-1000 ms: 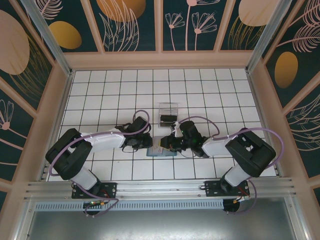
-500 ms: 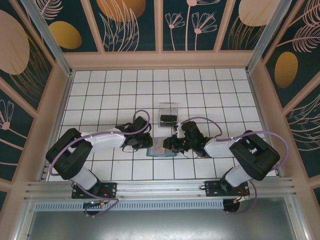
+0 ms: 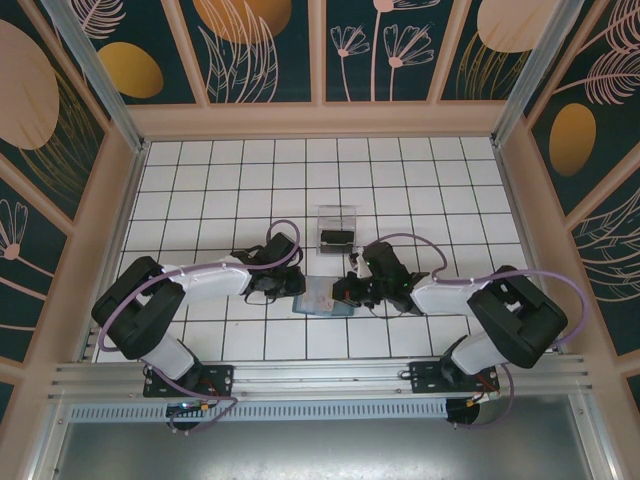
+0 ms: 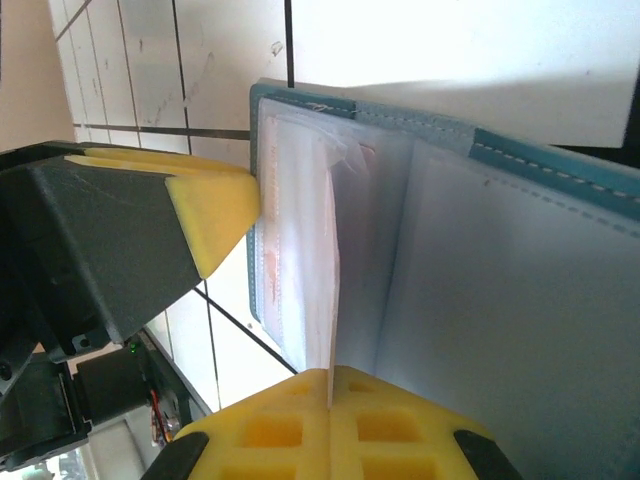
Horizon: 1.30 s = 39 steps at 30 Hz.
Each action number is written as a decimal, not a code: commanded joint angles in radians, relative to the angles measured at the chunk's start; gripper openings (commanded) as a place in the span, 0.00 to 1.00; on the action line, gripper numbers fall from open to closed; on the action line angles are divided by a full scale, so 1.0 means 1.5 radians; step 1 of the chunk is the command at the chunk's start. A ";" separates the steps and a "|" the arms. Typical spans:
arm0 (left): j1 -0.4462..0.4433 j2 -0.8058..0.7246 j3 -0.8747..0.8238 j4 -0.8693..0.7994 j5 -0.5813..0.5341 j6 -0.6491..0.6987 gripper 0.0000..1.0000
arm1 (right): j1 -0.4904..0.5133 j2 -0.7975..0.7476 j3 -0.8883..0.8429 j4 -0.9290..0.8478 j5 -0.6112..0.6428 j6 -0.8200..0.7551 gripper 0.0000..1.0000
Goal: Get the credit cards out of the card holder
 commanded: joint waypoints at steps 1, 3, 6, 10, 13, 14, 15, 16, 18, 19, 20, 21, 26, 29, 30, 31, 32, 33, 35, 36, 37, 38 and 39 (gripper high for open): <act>0.000 0.020 -0.007 -0.059 -0.021 0.011 0.19 | -0.005 -0.021 0.012 -0.082 0.024 -0.034 0.02; 0.000 0.020 -0.007 -0.059 -0.022 0.011 0.19 | -0.007 -0.031 0.014 -0.104 0.030 -0.042 0.02; 0.000 0.020 -0.006 -0.058 -0.021 0.011 0.19 | -0.007 -0.047 0.014 -0.129 0.039 -0.048 0.02; -0.001 0.021 -0.004 -0.058 -0.021 0.010 0.19 | -0.008 -0.070 0.015 -0.158 0.048 -0.054 0.02; -0.001 0.021 -0.007 -0.057 -0.020 0.009 0.19 | -0.010 -0.090 0.023 -0.193 0.058 -0.062 0.02; -0.001 0.020 -0.007 -0.057 -0.020 0.009 0.19 | -0.010 -0.098 0.029 -0.211 0.066 -0.067 0.02; -0.001 0.019 -0.009 -0.056 -0.020 0.008 0.19 | -0.010 -0.105 0.035 -0.230 0.074 -0.074 0.02; 0.000 0.018 -0.011 -0.055 -0.020 0.008 0.19 | -0.011 -0.112 0.040 -0.245 0.081 -0.079 0.02; -0.001 0.017 -0.013 -0.053 -0.017 0.007 0.19 | -0.013 -0.127 0.055 -0.280 0.098 -0.096 0.02; -0.001 0.016 -0.014 -0.051 -0.016 0.006 0.19 | -0.015 -0.131 0.064 -0.296 0.106 -0.104 0.02; -0.001 0.016 -0.016 -0.050 -0.014 0.006 0.19 | -0.016 -0.136 0.075 -0.315 0.117 -0.116 0.02; -0.001 0.014 -0.017 -0.050 -0.014 0.005 0.19 | -0.018 -0.138 0.087 -0.333 0.128 -0.130 0.02; 0.000 0.000 -0.026 -0.052 -0.016 0.005 0.19 | -0.028 -0.135 0.158 -0.408 0.169 -0.222 0.01; -0.001 -0.011 -0.035 -0.053 -0.016 0.005 0.19 | -0.028 -0.123 0.213 -0.456 0.211 -0.306 0.00; 0.000 -0.015 -0.040 -0.053 -0.016 0.005 0.19 | -0.028 -0.116 0.233 -0.473 0.229 -0.339 0.00; -0.001 -0.017 -0.043 -0.053 -0.015 0.005 0.19 | -0.028 -0.108 0.250 -0.488 0.245 -0.368 0.00; -0.001 -0.020 -0.047 -0.051 -0.013 0.004 0.19 | -0.029 -0.095 0.274 -0.507 0.266 -0.405 0.00; 0.000 -0.021 -0.052 -0.046 -0.010 0.003 0.19 | -0.030 -0.081 0.297 -0.525 0.286 -0.445 0.00; -0.001 -0.022 -0.060 -0.040 -0.005 0.002 0.19 | -0.030 -0.052 0.338 -0.555 0.301 -0.524 0.00; 0.000 -0.022 -0.063 -0.037 -0.002 0.002 0.19 | -0.030 -0.037 0.358 -0.569 0.302 -0.568 0.00; -0.001 -0.022 -0.064 -0.036 -0.001 0.001 0.19 | -0.030 -0.027 0.371 -0.578 0.304 -0.607 0.00; -0.001 -0.022 -0.065 -0.035 0.001 0.003 0.19 | -0.029 -0.016 0.387 -0.588 0.310 -0.654 0.00; 0.000 -0.022 -0.065 -0.035 0.002 0.005 0.19 | -0.029 -0.008 0.404 -0.595 0.319 -0.699 0.00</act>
